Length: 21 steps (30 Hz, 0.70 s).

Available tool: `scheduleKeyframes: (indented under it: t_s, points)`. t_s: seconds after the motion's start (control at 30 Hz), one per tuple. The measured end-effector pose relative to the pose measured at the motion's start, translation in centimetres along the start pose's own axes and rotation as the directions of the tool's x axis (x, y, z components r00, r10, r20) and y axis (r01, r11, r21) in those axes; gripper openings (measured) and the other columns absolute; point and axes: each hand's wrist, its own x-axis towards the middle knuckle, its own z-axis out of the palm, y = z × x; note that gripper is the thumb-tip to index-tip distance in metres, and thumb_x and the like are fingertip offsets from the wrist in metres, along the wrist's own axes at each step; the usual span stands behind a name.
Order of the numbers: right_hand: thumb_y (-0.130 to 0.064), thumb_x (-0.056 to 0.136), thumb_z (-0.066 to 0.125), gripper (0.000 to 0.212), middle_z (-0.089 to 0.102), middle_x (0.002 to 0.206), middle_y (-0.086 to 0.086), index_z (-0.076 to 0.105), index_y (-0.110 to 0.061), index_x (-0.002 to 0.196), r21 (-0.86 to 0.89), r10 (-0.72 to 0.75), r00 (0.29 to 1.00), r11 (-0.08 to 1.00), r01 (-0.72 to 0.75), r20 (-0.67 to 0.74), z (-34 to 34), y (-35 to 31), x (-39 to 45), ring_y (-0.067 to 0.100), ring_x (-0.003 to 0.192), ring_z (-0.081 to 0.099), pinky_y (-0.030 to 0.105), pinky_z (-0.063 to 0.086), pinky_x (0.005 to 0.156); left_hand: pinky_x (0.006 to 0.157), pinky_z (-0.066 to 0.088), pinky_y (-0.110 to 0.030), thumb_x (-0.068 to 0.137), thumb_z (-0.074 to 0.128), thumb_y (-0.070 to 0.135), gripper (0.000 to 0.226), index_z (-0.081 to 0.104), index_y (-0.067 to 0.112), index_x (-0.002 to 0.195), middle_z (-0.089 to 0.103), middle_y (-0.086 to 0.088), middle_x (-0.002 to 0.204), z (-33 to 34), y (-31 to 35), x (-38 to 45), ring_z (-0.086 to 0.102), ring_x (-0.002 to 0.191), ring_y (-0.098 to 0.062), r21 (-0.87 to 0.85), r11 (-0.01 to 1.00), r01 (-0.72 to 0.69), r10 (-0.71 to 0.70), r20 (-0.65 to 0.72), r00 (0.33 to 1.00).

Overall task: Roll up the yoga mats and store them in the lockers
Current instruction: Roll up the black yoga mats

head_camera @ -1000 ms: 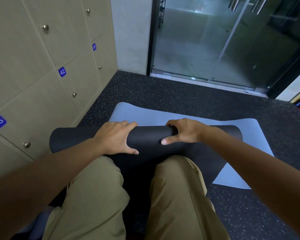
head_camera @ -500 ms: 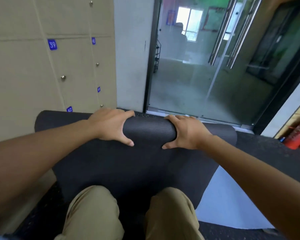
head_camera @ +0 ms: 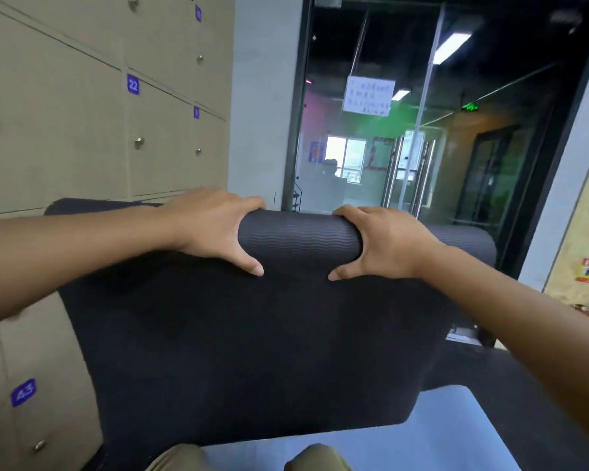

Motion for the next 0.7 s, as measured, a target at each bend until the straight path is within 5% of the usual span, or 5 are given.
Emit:
scheduleKeyframes:
  t_s: [0.27,0.7]
  points:
    - [-0.097,0.06,0.057,0.1,0.066,0.118,-0.011,0.04,-0.036,0.137,-0.042,-0.024,0.999,0.999,0.025,0.037,-3.6,-4.0,-8.3,0.022,0.1,0.066,0.034,0.045,0.078,0.068,0.053,-0.038,0.051,0.063,0.097,0.079,0.04,0.046,0.107,0.062,0.012,0.085,-2.3,3.7,-8.8,0.059,0.077,-0.011,-0.008,1.0,0.026,-0.026,0.063,0.998]
    - [-0.104,0.058,0.039,0.102,0.059,0.129,-0.02,0.028,-0.045,0.14,0.106,-0.059,0.898,0.994,0.014,0.436,0.4,-13.6,-25.2,0.014,0.112,0.061,0.034,0.048,0.085,0.075,0.048,-0.029,0.041,0.052,0.106,0.094,0.031,0.054,0.116,0.059,0.023,0.096,5.4,10.3,-24.0,0.057,0.087,-0.003,-0.196,0.979,-0.055,0.132,0.408,0.904]
